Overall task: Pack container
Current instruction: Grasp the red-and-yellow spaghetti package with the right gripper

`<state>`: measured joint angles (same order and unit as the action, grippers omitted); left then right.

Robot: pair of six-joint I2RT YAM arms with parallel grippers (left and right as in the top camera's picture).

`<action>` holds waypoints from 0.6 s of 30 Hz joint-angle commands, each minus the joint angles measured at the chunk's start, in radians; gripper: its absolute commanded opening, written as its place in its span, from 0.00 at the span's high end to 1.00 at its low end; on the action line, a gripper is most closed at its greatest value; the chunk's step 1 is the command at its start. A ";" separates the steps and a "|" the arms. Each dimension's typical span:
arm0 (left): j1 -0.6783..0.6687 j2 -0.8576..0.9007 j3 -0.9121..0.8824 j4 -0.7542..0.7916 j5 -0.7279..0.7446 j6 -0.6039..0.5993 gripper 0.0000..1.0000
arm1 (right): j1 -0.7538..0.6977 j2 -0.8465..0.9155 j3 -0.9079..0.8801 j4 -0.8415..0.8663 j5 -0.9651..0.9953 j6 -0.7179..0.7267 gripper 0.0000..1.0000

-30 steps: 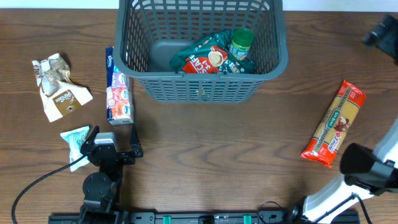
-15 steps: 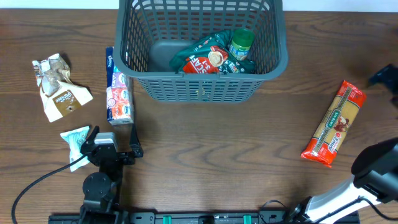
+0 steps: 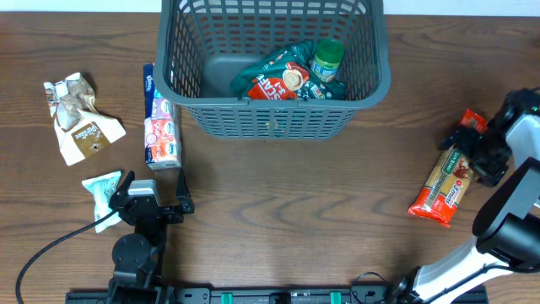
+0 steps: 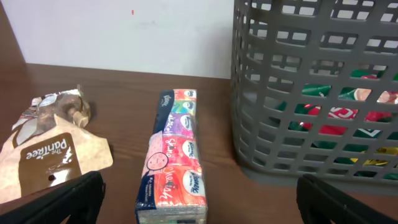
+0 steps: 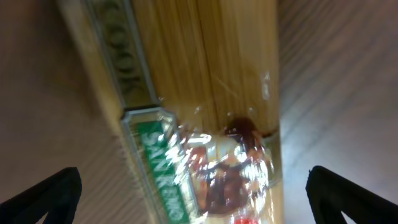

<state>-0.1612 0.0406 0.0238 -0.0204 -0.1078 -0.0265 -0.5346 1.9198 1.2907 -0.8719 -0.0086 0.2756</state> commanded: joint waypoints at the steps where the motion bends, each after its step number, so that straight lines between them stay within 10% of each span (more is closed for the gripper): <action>1: -0.001 0.002 -0.012 -0.031 -0.005 -0.006 0.01 | 0.005 -0.006 -0.065 0.063 -0.004 -0.032 0.01; 8: -0.001 0.002 -0.012 -0.031 -0.005 -0.006 0.01 | 0.005 -0.006 -0.164 0.186 -0.026 -0.068 0.06; 13: -0.001 0.002 -0.012 -0.031 -0.005 -0.006 0.01 | 0.006 -0.006 -0.165 0.189 -0.029 -0.067 0.91; 18: -0.001 0.002 -0.012 -0.031 -0.005 -0.006 0.01 | 0.010 -0.011 -0.136 0.171 -0.085 -0.067 0.99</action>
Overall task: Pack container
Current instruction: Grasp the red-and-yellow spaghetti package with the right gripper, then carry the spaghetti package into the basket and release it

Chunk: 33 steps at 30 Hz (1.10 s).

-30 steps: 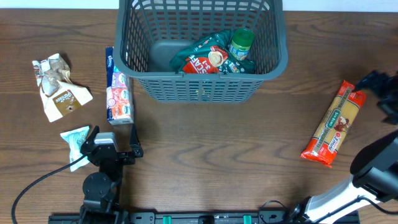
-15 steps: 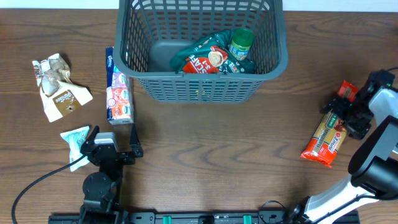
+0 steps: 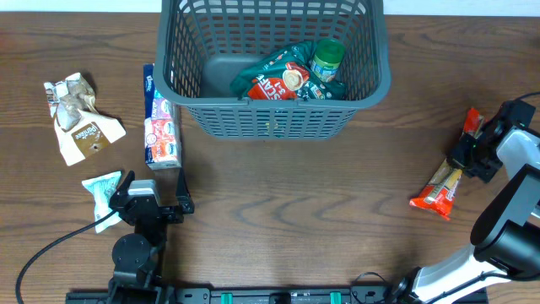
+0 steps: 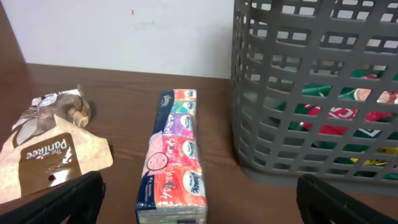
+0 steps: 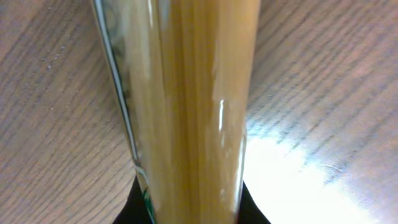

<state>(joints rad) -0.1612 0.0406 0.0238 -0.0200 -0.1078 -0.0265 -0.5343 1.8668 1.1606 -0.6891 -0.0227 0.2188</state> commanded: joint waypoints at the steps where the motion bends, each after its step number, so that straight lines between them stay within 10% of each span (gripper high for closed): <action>1: -0.001 0.002 -0.012 -0.031 -0.005 -0.006 0.01 | 0.013 0.035 0.011 -0.025 -0.090 -0.011 0.99; 14: -0.001 0.002 -0.012 -0.031 -0.005 -0.006 0.01 | 0.246 -0.137 0.744 -0.369 -0.117 -0.093 0.99; 20: -0.001 0.002 -0.012 -0.031 -0.005 -0.006 0.01 | 0.462 -0.137 1.104 -0.447 -0.144 -0.452 0.99; 26: -0.001 0.002 -0.012 -0.031 -0.005 -0.006 0.01 | 0.731 -0.133 1.186 -0.383 -0.150 -0.917 0.99; 33: -0.001 0.002 -0.012 -0.031 -0.005 -0.006 0.01 | 0.879 -0.028 1.186 -0.268 -0.135 -0.954 0.99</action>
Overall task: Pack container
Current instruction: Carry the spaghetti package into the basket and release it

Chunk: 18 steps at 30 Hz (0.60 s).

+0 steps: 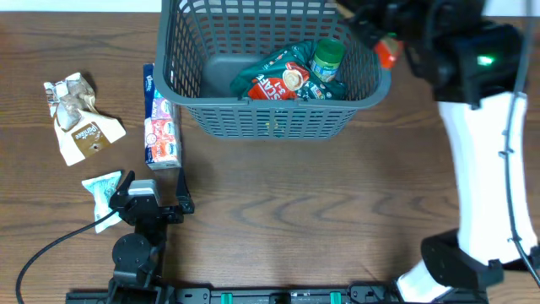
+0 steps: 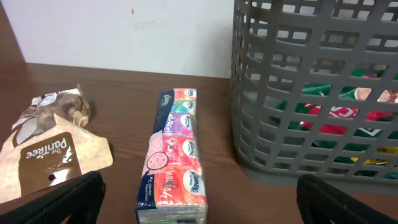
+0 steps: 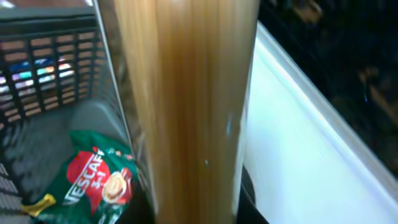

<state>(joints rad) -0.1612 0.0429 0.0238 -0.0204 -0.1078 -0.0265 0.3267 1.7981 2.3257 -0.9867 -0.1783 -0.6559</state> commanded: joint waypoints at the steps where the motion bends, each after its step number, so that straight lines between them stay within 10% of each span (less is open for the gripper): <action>1: -0.001 0.000 -0.012 -0.031 -0.005 -0.006 0.01 | 0.031 0.068 0.021 0.032 0.021 -0.080 0.99; 18: -0.001 0.000 -0.013 -0.031 -0.005 -0.005 0.01 | 0.158 0.388 0.020 -0.107 -0.049 -0.147 0.99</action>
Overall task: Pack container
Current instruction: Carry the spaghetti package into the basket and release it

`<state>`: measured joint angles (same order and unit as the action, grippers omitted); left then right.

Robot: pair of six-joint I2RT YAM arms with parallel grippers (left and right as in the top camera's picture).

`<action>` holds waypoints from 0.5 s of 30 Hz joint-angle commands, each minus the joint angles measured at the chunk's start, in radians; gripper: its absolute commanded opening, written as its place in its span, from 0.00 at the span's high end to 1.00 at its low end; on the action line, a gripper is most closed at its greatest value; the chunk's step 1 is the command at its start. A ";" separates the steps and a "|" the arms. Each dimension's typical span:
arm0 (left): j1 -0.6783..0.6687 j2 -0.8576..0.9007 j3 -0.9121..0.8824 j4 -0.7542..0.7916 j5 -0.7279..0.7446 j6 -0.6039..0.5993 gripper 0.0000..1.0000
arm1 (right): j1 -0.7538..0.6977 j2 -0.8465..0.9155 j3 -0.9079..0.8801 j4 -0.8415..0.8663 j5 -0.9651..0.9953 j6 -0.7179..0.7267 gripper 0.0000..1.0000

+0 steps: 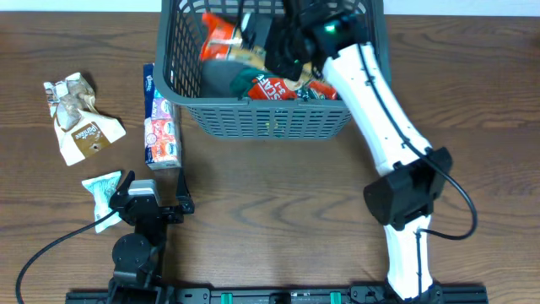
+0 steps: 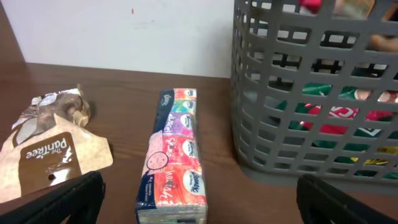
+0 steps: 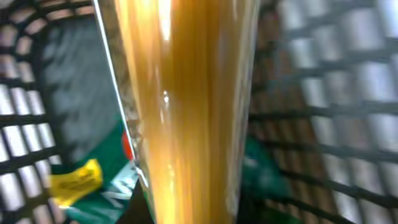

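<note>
The grey mesh basket [image 1: 270, 120] stands at the back middle of the table. My right gripper [image 1: 277, 40] reaches into it, shut on the long spaghetti packet [image 1: 221, 38], whose red end points to the basket's left part. In the right wrist view the packet [image 3: 186, 106] fills the frame, the gripper [image 3: 186, 213] clamps its lower end, and basket walls surround it. Green coffee packs [image 1: 283, 84] lie below. My left gripper [image 1: 153, 181] rests open near the front left, with nothing between its fingers [image 2: 68, 199].
A colourful tissue pack [image 1: 160, 118] lies along the basket's left wall, also seen in the left wrist view [image 2: 173, 158]. A crumpled brown bag [image 1: 80, 118] lies at far left. A small teal packet [image 1: 103, 190] sits beside the left gripper.
My right gripper, still holding the spaghetti packet, has moved from above the basket's far right corner to inside the basket, with the packet stretched toward its left part. The left arm is unchanged.
My right gripper stood open over the spaghetti packet lying on the table at the right. Then it was shut on the packet, turned on edge. Later it held the packet high at the basket's far right corner, and now within the basket walls.
</note>
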<state>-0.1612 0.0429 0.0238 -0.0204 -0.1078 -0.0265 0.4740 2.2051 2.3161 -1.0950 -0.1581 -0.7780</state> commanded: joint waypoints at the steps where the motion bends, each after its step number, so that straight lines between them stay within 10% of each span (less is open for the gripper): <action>1: -0.001 0.000 -0.013 -0.032 -0.005 -0.005 0.01 | 0.011 -0.010 0.030 -0.010 -0.085 -0.026 0.99; 4: -0.001 0.000 -0.013 -0.031 -0.005 -0.005 0.01 | 0.010 0.001 0.029 -0.063 -0.112 -0.050 0.92; 10: -0.001 0.000 -0.013 -0.055 -0.005 -0.006 0.01 | 0.000 0.003 0.027 -0.146 -0.112 -0.045 0.02; 15: -0.001 0.000 -0.011 -0.053 -0.005 -0.014 0.02 | -0.017 0.000 0.027 -0.134 -0.112 0.031 0.01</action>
<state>-0.1612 0.0433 0.0269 -0.0296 -0.1047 -0.0269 0.4721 2.2246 2.3226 -1.2308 -0.2432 -0.7990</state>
